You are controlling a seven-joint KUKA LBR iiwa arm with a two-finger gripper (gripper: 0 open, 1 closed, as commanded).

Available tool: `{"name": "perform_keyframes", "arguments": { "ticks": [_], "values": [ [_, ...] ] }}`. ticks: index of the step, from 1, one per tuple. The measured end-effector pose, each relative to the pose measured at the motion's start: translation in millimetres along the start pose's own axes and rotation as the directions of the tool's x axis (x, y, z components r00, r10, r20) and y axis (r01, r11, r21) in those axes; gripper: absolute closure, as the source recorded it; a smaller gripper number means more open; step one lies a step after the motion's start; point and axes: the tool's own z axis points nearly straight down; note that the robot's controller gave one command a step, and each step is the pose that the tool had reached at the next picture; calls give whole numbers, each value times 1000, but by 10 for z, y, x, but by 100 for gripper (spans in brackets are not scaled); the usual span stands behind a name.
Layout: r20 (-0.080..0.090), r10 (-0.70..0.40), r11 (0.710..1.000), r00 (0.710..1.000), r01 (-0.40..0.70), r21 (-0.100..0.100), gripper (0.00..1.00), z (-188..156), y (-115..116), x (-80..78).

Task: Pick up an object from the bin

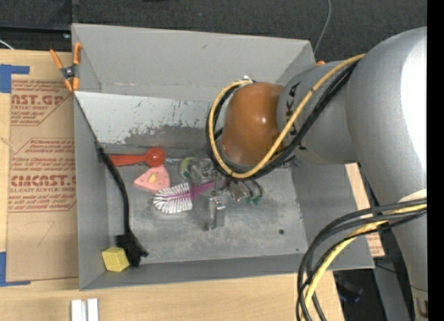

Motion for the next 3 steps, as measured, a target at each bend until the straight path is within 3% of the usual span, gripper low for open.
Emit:
{"name": "perform_keyframes", "arguments": {
  "ticks": [1, 2, 3],
  "values": [
    [-1, -56, 998, 998, 56, -3, 0, 8, 234, -112],
    [11, -8, 1000, 1000, 8, -1, 100, -27, 40, -50],
    [11, -8, 1000, 1000, 8, -1, 100, -27, 39, -50]
  ]
}}
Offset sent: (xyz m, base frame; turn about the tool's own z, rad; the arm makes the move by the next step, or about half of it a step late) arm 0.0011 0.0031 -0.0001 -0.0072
